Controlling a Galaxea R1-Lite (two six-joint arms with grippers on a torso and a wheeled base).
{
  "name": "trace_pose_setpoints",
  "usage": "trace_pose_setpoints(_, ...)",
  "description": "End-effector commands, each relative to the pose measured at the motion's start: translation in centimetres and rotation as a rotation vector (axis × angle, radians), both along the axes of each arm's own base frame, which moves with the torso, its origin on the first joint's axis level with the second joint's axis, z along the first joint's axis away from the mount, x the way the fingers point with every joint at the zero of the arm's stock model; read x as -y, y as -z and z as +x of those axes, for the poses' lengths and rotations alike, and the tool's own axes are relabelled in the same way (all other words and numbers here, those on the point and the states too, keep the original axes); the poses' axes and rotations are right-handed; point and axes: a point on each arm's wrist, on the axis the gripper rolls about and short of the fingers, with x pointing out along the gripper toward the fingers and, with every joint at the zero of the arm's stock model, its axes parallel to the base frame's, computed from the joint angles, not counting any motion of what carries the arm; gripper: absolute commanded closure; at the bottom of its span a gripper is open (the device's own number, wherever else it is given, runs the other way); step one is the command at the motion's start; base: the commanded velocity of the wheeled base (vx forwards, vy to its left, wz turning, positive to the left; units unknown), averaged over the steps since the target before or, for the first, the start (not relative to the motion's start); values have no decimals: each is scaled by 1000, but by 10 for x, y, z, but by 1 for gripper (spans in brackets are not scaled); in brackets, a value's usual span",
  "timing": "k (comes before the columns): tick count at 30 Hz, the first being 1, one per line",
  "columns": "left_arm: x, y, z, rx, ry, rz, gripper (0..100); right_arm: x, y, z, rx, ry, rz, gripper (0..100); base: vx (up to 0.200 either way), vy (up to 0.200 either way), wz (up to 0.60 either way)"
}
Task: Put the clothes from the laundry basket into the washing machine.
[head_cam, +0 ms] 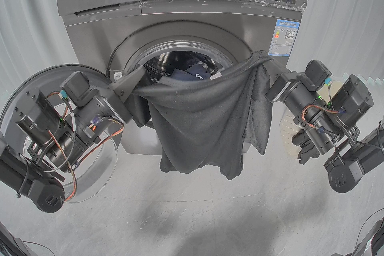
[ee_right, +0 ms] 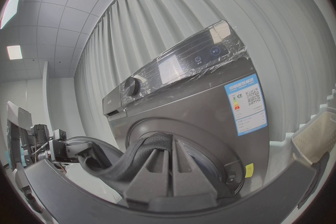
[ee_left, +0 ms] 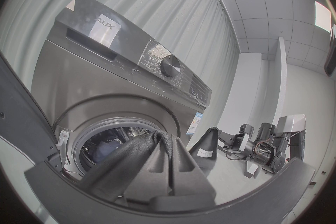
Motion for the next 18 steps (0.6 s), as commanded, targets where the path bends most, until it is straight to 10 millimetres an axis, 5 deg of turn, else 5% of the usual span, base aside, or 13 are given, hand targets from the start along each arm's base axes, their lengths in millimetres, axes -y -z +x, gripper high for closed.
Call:
trace_pose_setpoints(1,10,7,-1,-15,24,23,100,-6,5,-5,-20,-27,-5,100,0,0,0)
trace_pose_setpoints(11,10,6,-1,-8,24,25,100,-7,7,-5,-26,-29,-8,100,0,0,0)
trace_pose_setpoints(17,21,8,-3,-12,59,26,100,-14,42,-18,-140,-82,-91,100,0,0,0)
trace_pose_setpoints(18,24,8,-4,-13,60,24,100,-19,49,-19,-162,-97,-103,0,0,0,0)
